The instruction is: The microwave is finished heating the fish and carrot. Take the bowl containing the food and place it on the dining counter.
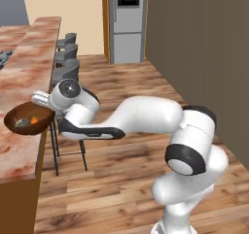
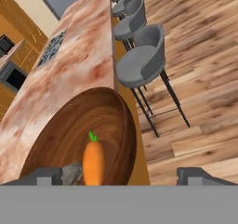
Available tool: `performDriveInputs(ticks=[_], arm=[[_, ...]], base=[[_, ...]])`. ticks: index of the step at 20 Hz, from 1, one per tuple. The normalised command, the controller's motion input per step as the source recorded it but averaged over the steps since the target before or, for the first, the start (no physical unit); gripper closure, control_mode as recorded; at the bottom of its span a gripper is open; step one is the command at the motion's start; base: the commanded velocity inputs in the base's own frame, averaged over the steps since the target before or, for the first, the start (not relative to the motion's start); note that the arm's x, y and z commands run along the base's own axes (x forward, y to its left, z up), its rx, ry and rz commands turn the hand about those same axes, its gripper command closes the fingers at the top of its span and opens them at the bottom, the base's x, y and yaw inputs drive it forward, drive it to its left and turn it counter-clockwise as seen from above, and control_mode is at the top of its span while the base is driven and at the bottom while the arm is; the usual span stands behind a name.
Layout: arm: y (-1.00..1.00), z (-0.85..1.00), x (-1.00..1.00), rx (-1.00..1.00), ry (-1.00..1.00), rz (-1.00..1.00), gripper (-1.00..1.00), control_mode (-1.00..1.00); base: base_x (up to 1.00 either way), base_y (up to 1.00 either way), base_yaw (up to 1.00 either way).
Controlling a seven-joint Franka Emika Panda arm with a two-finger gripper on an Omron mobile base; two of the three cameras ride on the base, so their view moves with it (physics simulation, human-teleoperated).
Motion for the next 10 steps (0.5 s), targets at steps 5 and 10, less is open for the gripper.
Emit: performDriveInputs(ticks=[5,10], arm=[[-1.00,0.30,-0.85,0.00,0.04,-0.10,-1.00,-1.00],[-1.00,-0.31,-1.00,0.00,0.03,0.00,-1.00,-1.00]], base=[[0.00,0.00,0.00],[0.00,0.00,0.00]])
